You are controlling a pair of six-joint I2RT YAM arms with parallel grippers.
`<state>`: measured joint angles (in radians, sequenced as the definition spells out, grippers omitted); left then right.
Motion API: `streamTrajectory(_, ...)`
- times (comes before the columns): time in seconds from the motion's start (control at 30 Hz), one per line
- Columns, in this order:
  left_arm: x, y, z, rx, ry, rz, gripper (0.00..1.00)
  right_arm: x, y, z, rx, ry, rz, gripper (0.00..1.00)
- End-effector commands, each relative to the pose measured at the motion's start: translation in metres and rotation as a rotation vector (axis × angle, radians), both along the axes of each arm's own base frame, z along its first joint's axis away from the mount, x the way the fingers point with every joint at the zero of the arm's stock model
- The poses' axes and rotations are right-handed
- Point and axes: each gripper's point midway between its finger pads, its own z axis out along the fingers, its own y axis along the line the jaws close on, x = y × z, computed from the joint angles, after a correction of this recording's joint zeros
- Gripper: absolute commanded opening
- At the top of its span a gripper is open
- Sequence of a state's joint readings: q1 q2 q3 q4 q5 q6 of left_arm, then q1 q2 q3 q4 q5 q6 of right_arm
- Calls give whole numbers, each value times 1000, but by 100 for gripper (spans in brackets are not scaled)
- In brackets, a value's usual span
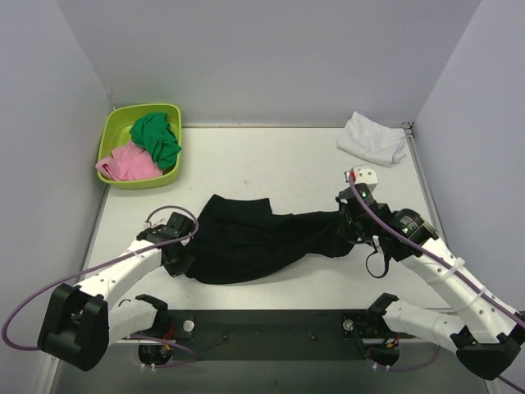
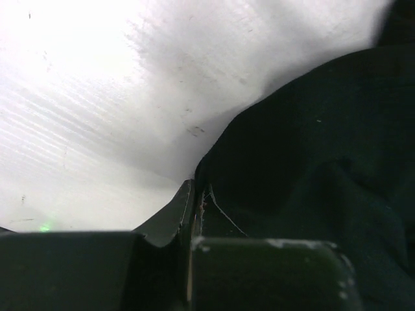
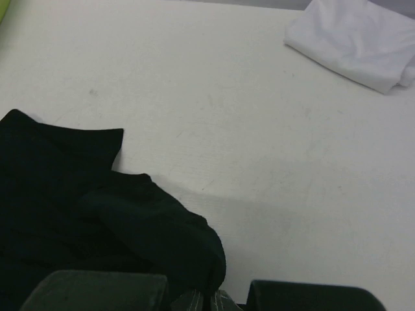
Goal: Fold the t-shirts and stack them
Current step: Flatten out the tshirt
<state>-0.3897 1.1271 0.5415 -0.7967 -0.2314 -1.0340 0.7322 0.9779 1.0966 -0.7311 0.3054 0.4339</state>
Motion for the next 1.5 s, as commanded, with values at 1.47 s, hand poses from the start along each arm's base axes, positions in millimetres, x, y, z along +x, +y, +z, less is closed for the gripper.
streamTrajectory(1.47, 308, 6, 447, -488, -1080, -252, 0, 138, -34, 294, 556, -548, -78, 0)
